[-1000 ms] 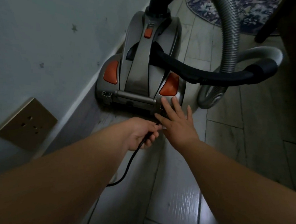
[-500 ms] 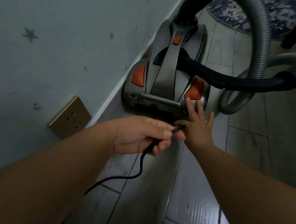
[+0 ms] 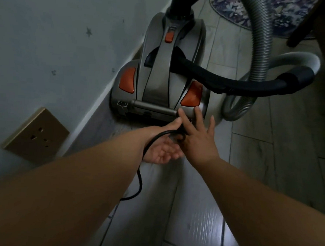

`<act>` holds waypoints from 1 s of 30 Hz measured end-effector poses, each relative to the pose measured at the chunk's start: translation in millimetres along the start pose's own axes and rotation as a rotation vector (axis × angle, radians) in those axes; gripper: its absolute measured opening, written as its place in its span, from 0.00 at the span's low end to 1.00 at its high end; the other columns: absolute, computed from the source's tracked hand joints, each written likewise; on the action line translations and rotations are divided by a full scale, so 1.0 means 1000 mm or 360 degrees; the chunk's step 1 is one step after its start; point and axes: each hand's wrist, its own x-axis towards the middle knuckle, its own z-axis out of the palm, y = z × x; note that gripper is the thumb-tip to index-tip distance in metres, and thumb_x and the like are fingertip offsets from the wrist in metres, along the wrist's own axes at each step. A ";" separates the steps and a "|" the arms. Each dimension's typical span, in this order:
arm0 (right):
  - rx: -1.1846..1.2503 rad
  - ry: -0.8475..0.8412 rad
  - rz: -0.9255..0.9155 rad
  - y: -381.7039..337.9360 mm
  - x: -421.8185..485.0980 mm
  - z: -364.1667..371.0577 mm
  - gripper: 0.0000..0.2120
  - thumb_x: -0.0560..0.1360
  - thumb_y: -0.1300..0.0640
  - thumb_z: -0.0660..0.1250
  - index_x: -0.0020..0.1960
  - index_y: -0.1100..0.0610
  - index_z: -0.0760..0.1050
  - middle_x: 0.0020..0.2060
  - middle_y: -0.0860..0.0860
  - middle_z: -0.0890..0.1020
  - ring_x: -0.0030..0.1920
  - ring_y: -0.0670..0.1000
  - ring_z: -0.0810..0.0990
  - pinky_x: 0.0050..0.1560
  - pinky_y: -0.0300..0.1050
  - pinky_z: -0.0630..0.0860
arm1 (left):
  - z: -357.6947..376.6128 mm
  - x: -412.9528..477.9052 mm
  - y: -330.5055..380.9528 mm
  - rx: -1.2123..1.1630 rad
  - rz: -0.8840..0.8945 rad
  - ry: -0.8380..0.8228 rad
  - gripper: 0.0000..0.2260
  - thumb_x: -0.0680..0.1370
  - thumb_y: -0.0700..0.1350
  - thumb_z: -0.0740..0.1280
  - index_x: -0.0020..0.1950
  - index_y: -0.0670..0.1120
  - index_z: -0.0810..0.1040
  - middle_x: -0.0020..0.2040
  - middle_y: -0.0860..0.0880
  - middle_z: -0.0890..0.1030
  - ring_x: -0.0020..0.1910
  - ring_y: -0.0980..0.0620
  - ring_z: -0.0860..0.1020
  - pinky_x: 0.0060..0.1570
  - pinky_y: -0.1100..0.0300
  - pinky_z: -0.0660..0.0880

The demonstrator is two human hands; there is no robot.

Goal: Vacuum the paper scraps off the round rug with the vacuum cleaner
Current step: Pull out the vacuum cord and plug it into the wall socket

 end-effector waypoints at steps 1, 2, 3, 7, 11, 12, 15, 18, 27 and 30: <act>-0.0001 -0.0004 -0.0016 0.001 0.001 0.000 0.25 0.81 0.46 0.60 0.77 0.40 0.62 0.79 0.44 0.33 0.75 0.63 0.26 0.71 0.71 0.30 | 0.001 0.001 0.002 0.0068 -0.0017 0.0005 0.36 0.68 0.74 0.59 0.49 0.41 0.77 0.41 0.45 0.82 0.35 0.53 0.77 0.35 0.64 0.71; -0.0008 -0.0001 -0.0030 0.002 0.001 0.000 0.26 0.81 0.46 0.60 0.78 0.40 0.60 0.79 0.44 0.33 0.75 0.63 0.26 0.71 0.71 0.30 | 0.003 0.003 0.005 0.0127 -0.0040 -0.0002 0.35 0.69 0.74 0.58 0.48 0.42 0.77 0.40 0.46 0.82 0.35 0.54 0.77 0.34 0.65 0.70; -0.0016 0.0007 -0.0042 0.004 0.002 0.001 0.26 0.81 0.46 0.60 0.78 0.40 0.59 0.79 0.44 0.33 0.75 0.63 0.26 0.71 0.71 0.30 | 0.005 0.006 0.006 0.0167 -0.0068 -0.0007 0.33 0.69 0.74 0.58 0.46 0.43 0.77 0.38 0.47 0.81 0.34 0.55 0.76 0.33 0.65 0.70; 0.0047 0.0110 -0.0065 0.002 0.006 0.008 0.29 0.80 0.46 0.60 0.79 0.40 0.55 0.80 0.46 0.37 0.76 0.63 0.28 0.68 0.69 0.25 | 0.008 0.019 0.007 0.0247 -0.0160 -0.0040 0.25 0.76 0.66 0.59 0.42 0.44 0.77 0.33 0.50 0.80 0.30 0.57 0.74 0.31 0.67 0.68; 0.0073 0.0214 -0.0133 0.009 0.005 0.013 0.20 0.77 0.50 0.67 0.69 0.43 0.74 0.77 0.44 0.36 0.75 0.59 0.27 0.64 0.64 0.18 | 0.003 0.017 0.005 0.0199 -0.0067 -0.0157 0.11 0.77 0.52 0.66 0.43 0.45 0.78 0.33 0.51 0.79 0.30 0.58 0.75 0.32 0.67 0.70; 0.0052 0.0209 -0.0118 0.010 0.006 0.014 0.20 0.76 0.51 0.68 0.68 0.44 0.75 0.76 0.44 0.35 0.74 0.60 0.26 0.63 0.64 0.18 | 0.003 0.017 0.001 0.0182 -0.0011 -0.0134 0.08 0.78 0.49 0.66 0.45 0.45 0.79 0.33 0.51 0.79 0.30 0.58 0.76 0.33 0.67 0.71; -0.0044 0.0178 -0.0050 0.009 0.005 0.015 0.29 0.77 0.52 0.69 0.75 0.43 0.66 0.75 0.45 0.31 0.75 0.61 0.26 0.63 0.67 0.20 | 0.001 0.022 -0.019 0.0187 0.0144 0.0005 0.07 0.80 0.43 0.63 0.45 0.44 0.77 0.31 0.51 0.78 0.29 0.57 0.75 0.32 0.66 0.70; -0.0091 0.0110 0.0001 0.004 0.005 0.012 0.28 0.79 0.53 0.65 0.77 0.41 0.62 0.74 0.46 0.26 0.73 0.62 0.22 0.64 0.69 0.22 | -0.002 0.024 -0.035 0.0311 0.0227 0.0161 0.07 0.81 0.41 0.61 0.46 0.45 0.78 0.33 0.51 0.79 0.32 0.57 0.74 0.38 0.63 0.69; -0.0118 0.0037 0.0075 -0.005 0.001 0.003 0.32 0.81 0.57 0.61 0.79 0.41 0.53 0.76 0.48 0.26 0.73 0.64 0.23 0.69 0.72 0.31 | 0.019 0.029 -0.050 -0.0238 0.0325 0.0602 0.12 0.82 0.37 0.57 0.45 0.48 0.77 0.37 0.49 0.77 0.33 0.56 0.72 0.34 0.63 0.68; -0.0119 0.0037 0.0095 -0.003 0.001 0.006 0.36 0.80 0.59 0.61 0.81 0.42 0.46 0.71 0.46 0.22 0.72 0.61 0.21 0.69 0.72 0.30 | 0.021 0.026 -0.053 -0.0259 0.0409 0.0706 0.08 0.80 0.38 0.59 0.46 0.45 0.77 0.36 0.48 0.73 0.28 0.55 0.66 0.28 0.62 0.62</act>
